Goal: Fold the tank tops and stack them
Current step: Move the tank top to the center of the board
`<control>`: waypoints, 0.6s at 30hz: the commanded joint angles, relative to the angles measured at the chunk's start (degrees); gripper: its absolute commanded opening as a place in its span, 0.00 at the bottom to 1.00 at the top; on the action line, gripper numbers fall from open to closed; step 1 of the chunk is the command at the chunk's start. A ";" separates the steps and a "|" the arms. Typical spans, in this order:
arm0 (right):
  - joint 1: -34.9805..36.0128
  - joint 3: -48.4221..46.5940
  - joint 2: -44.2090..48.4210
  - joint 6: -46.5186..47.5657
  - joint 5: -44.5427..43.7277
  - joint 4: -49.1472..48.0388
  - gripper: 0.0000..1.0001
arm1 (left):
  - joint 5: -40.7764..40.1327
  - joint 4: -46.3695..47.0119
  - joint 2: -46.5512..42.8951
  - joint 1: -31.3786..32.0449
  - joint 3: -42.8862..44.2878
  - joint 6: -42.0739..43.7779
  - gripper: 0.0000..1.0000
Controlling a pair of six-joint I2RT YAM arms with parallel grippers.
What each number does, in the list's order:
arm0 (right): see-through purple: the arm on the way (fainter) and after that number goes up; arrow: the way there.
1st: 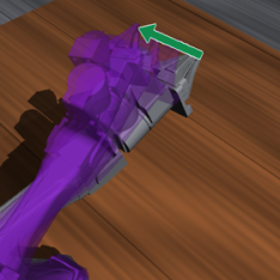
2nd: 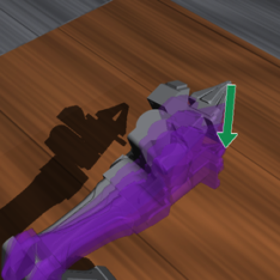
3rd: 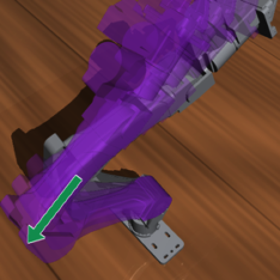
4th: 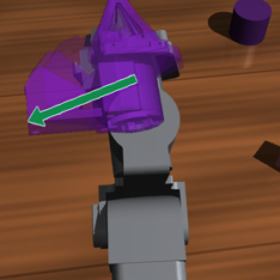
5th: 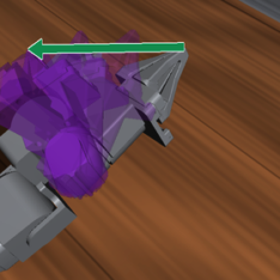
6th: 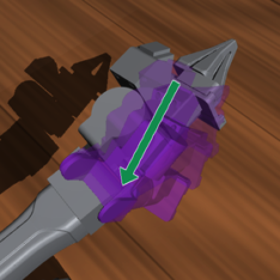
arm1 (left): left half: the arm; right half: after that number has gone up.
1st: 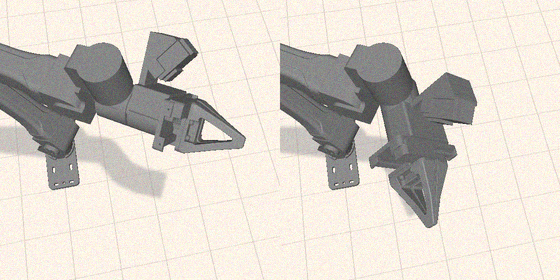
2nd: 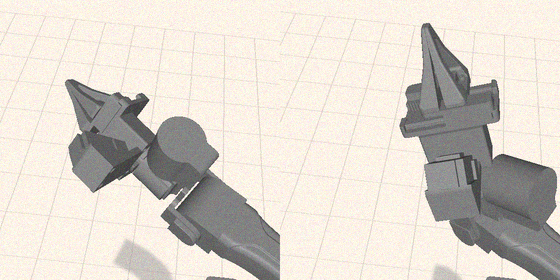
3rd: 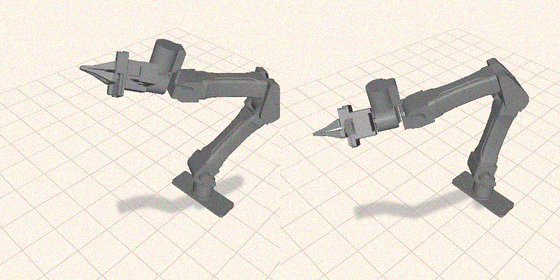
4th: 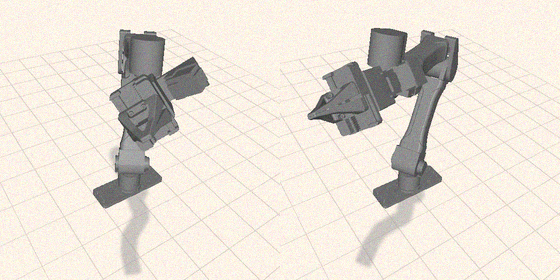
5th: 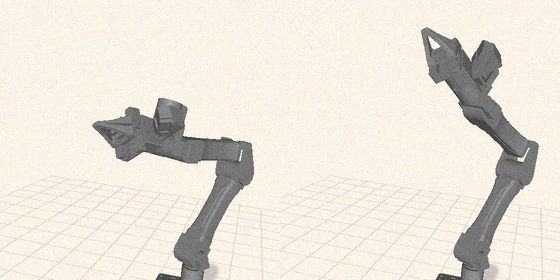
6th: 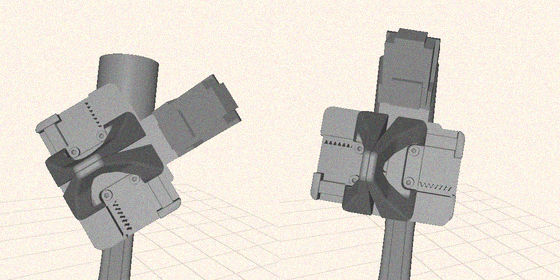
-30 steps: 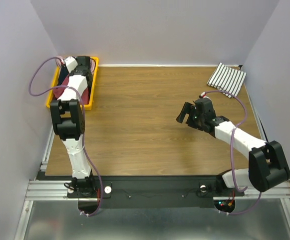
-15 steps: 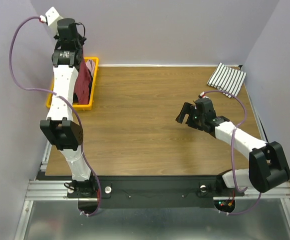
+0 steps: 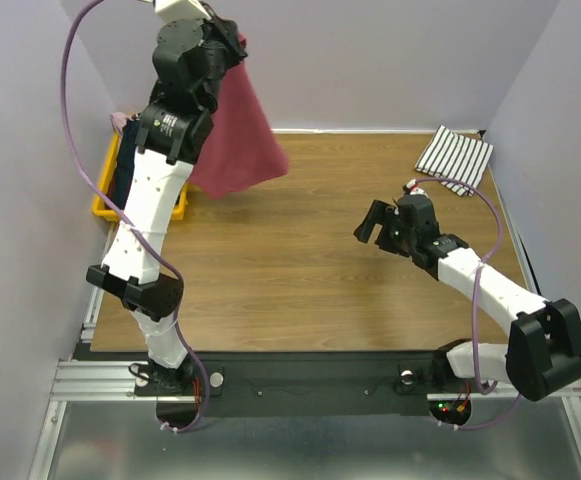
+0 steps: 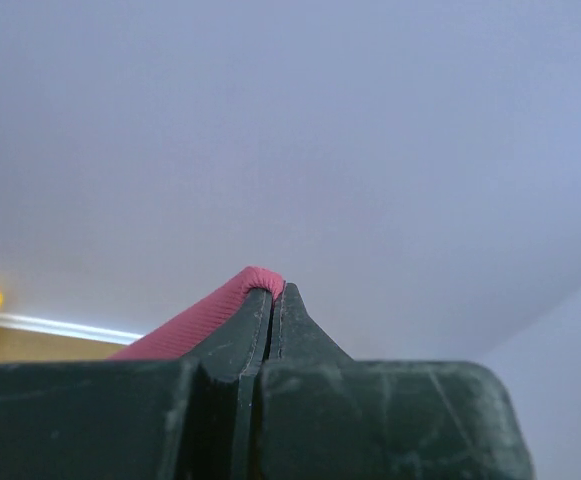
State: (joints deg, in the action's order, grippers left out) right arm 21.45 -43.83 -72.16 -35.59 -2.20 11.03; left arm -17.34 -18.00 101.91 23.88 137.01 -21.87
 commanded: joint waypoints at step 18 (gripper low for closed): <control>0.26 7.44 15.29 -8.08 -11.69 -2.86 1.00 | -4.55 24.93 -29.01 16.89 -74.33 -28.03 0.00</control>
State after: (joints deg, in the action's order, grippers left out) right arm 21.45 -38.70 -59.16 -40.75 -9.87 9.37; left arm -21.39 -2.39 81.38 38.02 84.95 -35.57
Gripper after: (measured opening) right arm 0.998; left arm 0.037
